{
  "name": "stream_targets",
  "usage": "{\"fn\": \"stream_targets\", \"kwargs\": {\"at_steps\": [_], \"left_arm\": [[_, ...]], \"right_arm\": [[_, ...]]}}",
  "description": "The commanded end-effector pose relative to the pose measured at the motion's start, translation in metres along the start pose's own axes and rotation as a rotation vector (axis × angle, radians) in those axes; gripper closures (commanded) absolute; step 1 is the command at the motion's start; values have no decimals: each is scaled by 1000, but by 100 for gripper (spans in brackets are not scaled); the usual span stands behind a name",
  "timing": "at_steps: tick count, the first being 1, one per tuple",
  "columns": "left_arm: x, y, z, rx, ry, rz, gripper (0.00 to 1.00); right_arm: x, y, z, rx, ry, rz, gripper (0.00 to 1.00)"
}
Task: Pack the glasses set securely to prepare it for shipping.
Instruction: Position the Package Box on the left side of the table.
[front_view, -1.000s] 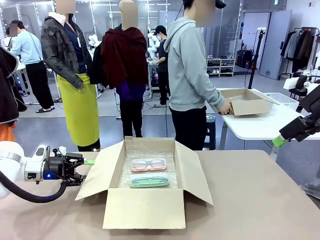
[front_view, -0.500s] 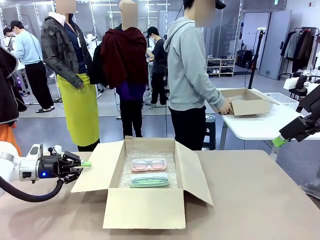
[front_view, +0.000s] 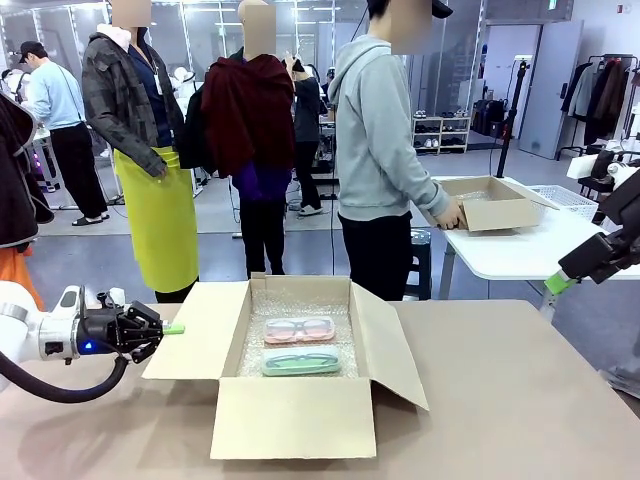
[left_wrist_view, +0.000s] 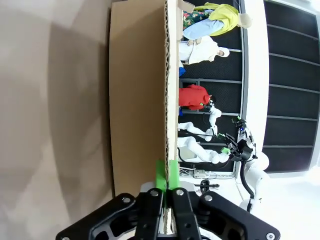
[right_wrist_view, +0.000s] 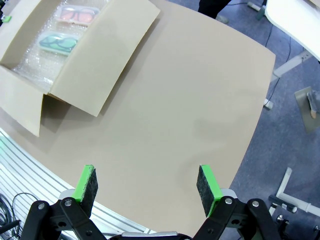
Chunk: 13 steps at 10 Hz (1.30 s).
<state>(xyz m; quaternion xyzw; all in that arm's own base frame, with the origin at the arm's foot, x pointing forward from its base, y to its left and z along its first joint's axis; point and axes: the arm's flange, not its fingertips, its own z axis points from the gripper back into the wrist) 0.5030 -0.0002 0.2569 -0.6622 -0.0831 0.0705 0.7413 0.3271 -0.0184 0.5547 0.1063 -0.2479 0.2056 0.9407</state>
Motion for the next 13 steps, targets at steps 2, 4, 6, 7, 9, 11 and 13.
{"fn": "stream_targets", "kwargs": {"at_steps": [2, 4, 6, 7, 9, 11, 13], "left_arm": [[1, -1, 2, 1, -9, -4, 100], [1, -1, 2, 1, -9, -4, 100], [9, -1, 16, -15, 35, 19, 98], [17, -2, 36, -37, 69, 15, 98], [28, 2, 83, -65, 77, 3, 98], [36, 7, 129, -38, 53, 0, 98], [39, 12, 178, -16, 28, 10, 98]], "right_arm": [[-2, 1, -1, -12, 1, -3, 0], [-2, 1, -1, -12, 1, -3, 0], [-2, 1, -1, -12, 1, -3, 0], [-2, 1, -1, -12, 1, -3, 0], [-2, 1, -1, -12, 1, -3, 0], [-2, 1, -1, -12, 1, -3, 0], [-2, 1, -1, -12, 1, -3, 0]]}}
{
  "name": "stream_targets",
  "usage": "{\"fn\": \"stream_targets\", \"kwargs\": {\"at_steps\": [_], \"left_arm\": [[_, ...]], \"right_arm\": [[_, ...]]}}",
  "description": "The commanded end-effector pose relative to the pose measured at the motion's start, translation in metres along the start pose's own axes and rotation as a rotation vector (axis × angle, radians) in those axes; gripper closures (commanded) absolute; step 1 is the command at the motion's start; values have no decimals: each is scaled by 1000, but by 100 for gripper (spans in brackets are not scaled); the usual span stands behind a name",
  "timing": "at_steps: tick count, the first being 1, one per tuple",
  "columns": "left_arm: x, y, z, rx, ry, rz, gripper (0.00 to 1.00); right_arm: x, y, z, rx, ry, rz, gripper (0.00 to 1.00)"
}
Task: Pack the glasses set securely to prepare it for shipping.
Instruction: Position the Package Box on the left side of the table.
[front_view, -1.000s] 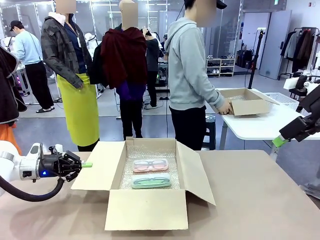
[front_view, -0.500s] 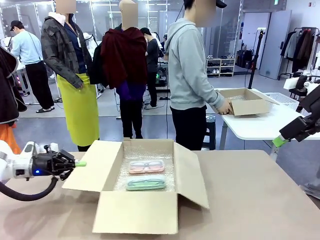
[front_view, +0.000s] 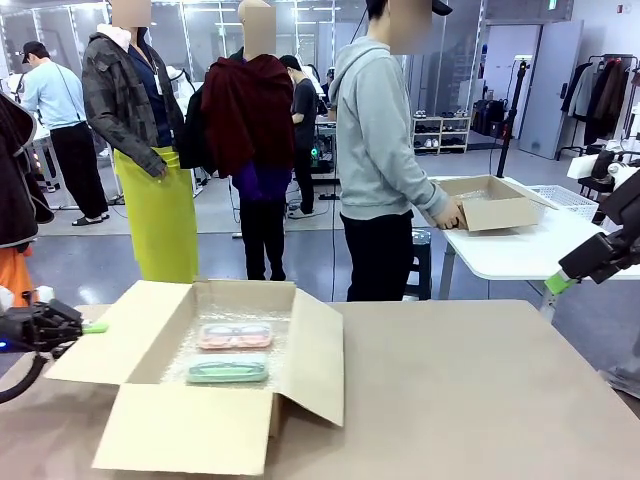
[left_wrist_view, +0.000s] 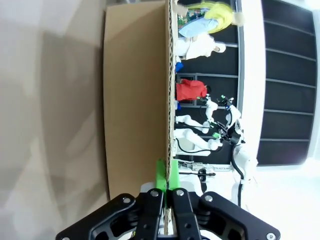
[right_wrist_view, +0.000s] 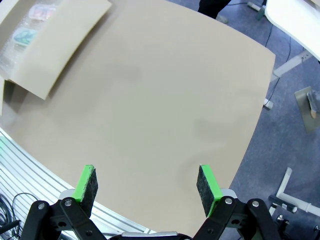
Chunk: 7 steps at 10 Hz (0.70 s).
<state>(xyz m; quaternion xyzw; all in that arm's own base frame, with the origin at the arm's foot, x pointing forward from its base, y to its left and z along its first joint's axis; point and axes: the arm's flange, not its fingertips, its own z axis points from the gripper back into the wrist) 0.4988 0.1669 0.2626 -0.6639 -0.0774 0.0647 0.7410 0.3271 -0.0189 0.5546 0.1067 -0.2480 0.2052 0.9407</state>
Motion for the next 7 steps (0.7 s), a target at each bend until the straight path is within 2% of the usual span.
{"fn": "stream_targets", "kwargs": {"at_steps": [1, 4, 7], "left_arm": [[7, 4, 43, 6, -18, 18, 98], [4, 12, 115, 10, -58, 61, 98], [4, 3, 174, 9, -81, 70, 98]], "right_arm": [[-2, 1, -1, -13, 1, -2, 0], [-2, 1, -1, -13, 1, -2, 0], [-2, 1, -1, -13, 1, -2, 0]]}}
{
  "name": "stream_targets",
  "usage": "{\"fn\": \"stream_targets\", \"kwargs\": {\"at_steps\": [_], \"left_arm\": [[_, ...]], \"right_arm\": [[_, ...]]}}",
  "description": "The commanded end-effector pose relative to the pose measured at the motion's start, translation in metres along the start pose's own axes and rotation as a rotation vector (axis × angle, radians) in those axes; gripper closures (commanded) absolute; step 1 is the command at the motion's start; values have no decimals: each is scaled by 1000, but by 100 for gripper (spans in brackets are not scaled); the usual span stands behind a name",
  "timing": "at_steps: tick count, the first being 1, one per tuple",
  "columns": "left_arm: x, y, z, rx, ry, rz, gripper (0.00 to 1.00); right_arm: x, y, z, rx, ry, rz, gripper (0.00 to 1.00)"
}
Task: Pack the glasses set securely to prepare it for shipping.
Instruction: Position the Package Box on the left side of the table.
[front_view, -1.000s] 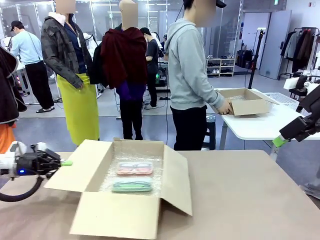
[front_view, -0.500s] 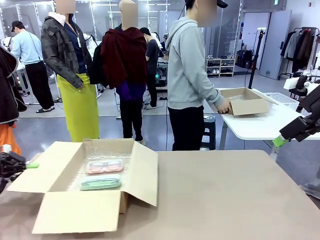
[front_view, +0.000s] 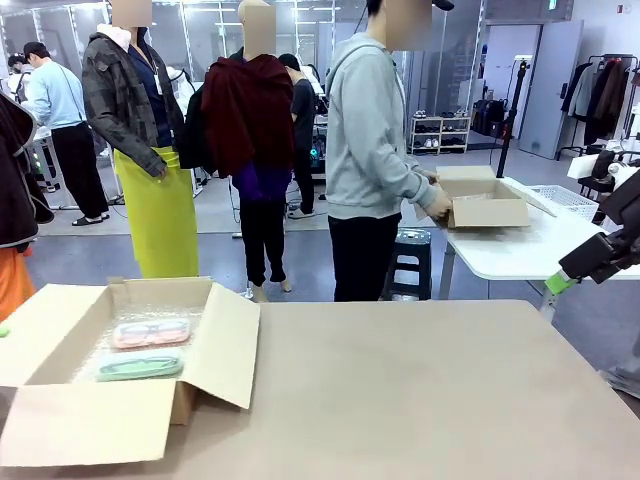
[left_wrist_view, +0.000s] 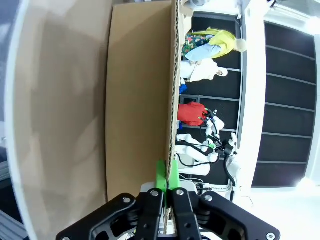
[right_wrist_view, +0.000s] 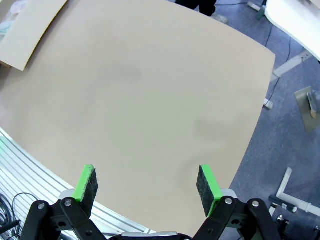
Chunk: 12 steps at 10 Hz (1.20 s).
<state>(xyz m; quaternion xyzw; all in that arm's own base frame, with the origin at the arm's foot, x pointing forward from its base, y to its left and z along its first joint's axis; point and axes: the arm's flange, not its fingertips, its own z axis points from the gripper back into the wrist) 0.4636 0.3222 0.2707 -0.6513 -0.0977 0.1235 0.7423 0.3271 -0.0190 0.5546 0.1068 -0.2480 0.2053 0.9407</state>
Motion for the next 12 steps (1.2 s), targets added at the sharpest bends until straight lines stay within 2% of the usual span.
{"fn": "stream_targets", "kwargs": {"at_steps": [1, 3, 11, 12], "left_arm": [[12, -8, 30, 9, 21, -4, 98], [17, -13, 47, 35, 9, -19, 98], [13, -10, 41, 42, -16, -31, 98], [16, -10, 42, 46, -15, -35, 60]], "right_arm": [[-2, 1, -1, -13, 1, -2, 0], [-2, 1, -1, -13, 1, -2, 0], [-2, 1, -1, -13, 1, -2, 0], [-2, 1, -1, -13, 1, -2, 0]]}}
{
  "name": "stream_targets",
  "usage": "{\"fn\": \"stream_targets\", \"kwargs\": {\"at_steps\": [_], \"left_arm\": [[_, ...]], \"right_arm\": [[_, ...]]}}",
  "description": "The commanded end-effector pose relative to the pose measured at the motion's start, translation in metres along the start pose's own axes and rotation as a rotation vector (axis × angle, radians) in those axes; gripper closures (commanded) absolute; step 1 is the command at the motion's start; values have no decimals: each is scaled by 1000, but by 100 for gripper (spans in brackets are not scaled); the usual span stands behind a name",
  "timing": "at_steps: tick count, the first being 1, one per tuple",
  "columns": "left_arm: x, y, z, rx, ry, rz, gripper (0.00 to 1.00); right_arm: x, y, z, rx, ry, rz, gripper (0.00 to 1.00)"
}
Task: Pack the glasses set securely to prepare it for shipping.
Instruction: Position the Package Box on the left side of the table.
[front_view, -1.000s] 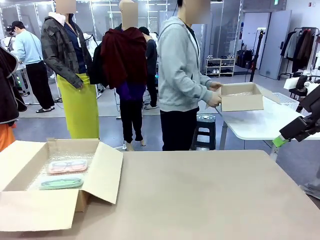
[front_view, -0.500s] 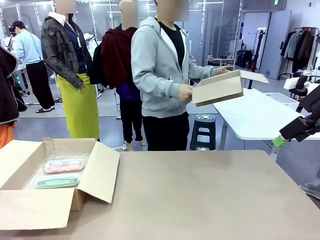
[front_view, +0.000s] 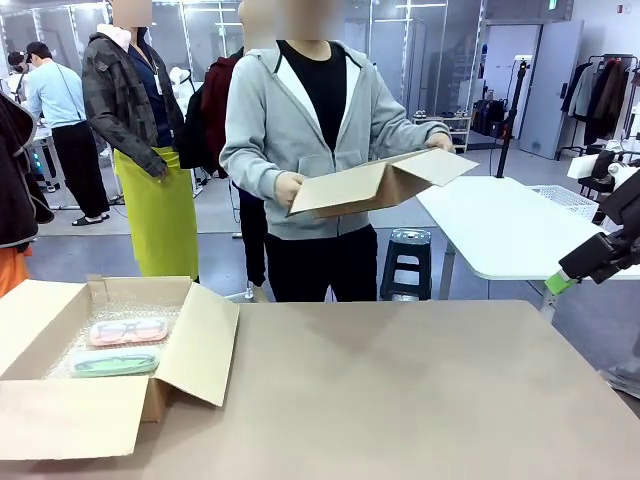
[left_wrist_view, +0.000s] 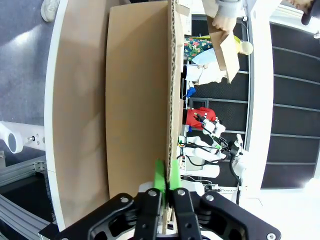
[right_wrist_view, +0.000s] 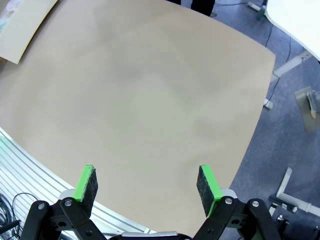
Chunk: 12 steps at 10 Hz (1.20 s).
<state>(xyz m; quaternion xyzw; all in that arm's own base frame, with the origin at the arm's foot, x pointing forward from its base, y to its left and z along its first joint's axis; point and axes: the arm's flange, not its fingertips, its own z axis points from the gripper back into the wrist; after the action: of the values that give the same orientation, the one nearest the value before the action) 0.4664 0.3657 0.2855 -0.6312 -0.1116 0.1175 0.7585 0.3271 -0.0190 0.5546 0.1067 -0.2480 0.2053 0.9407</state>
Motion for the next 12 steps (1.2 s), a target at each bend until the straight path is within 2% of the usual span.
{"fn": "stream_targets", "kwargs": {"at_steps": [1, 2, 3, 4, 5, 6, 8, 10, 11, 12], "left_arm": [[0, -3, 1, 28, -10, -10, 58], [-1, -4, 2, 55, -11, -9, 20], [-1, -6, 4, 71, -17, -13, 18], [-1, -7, 7, 70, -34, -19, 0], [0, -8, 9, 64, -53, -20, 32], [0, -8, 11, 68, -61, -25, 0], [5, -11, 24, 68, -107, -23, 0], [19, -34, 44, 154, -146, -48, 0], [28, -63, 50, 239, -147, -95, 0], [29, -118, 46, 259, -122, -182, 0]], "right_arm": [[-2, 1, -1, -13, 1, -3, 0], [-2, 1, -1, -13, 1, -3, 0], [-2, 1, -1, -13, 1, -3, 0], [-2, 1, -1, -13, 1, -3, 0], [-2, 1, -1, -13, 1, -3, 0], [-2, 1, -1, -13, 1, -3, 0], [-2, 1, -1, -13, 1, -3, 0], [-2, 1, -1, -13, 1, -3, 0], [-2, 1, -1, -13, 1, -3, 0], [-2, 1, -1, -13, 1, -3, 0]]}}
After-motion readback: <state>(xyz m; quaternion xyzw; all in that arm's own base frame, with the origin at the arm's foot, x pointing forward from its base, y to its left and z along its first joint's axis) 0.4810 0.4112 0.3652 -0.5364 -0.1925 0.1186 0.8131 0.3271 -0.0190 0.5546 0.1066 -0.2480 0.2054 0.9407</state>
